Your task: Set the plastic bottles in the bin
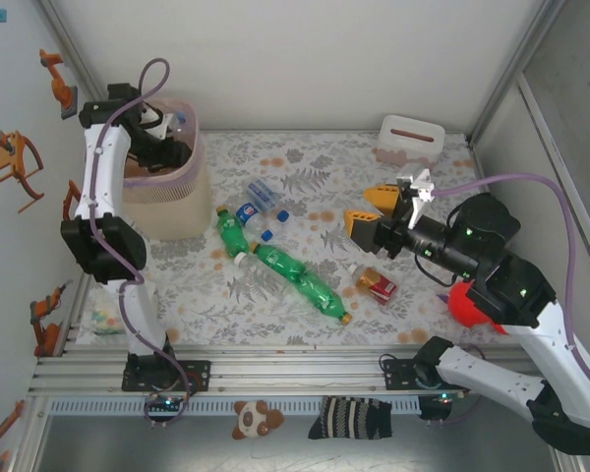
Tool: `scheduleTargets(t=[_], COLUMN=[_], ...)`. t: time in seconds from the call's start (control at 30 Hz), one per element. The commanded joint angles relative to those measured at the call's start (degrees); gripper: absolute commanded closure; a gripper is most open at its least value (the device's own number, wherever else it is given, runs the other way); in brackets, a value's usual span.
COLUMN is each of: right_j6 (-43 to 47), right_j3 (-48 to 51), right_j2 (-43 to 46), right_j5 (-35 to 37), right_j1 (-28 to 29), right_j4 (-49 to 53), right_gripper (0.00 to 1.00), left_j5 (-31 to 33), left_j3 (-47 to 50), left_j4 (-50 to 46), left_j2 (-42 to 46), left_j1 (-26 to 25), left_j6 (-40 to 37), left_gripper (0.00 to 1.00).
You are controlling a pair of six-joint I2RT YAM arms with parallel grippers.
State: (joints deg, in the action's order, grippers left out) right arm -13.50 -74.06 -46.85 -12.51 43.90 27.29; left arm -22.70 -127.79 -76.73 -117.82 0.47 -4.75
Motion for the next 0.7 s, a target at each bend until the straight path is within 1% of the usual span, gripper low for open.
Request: scheduleTargets(t=[0.0,0.23,0.33,0.4,0.53,0.67], right_j6=[0.2,0.7,1.1,1.4,1.6,2.1], right_j3=[0.5,0.3,0.2,0.1,0.0,-0.4], right_j2=[0.2,-0.3,-0.3,-0.4,-0.5,-0.7], right_j5=[1.1,1.1,1.3,1.4,1.7,1.9], right_j1=[-0.2,-0.2,-0.2,-0.2,-0.2,-0.2], right_j4=[-0.1,0.0,0.1,0.2,0.6,0.7], right_gripper=[0.36,0.36,0.36,0.36,0.36,0.36], left_j5=[-2.5,-4.5,-4.7,-4.6,-1.7,0.9], left_j3=[-1.7,-1.4,-1.6,-1.8,-2.0,-2.0], left_j4=[-2.8,-3.4,-3.5,-3.5,-3.2,-2.4], left_j2=[-1.9,-5.3,-5.8,-5.8,-4.4,-2.0], left_j1=[0.3,-0.2,-0.9,-1.5,-2.2,-2.2], left_j6=[-1.1,-1.0,-0.9,-0.8,-0.1,0.7], left_gripper=[0.5,0.49,0.45,0.4,0.3,0.28])
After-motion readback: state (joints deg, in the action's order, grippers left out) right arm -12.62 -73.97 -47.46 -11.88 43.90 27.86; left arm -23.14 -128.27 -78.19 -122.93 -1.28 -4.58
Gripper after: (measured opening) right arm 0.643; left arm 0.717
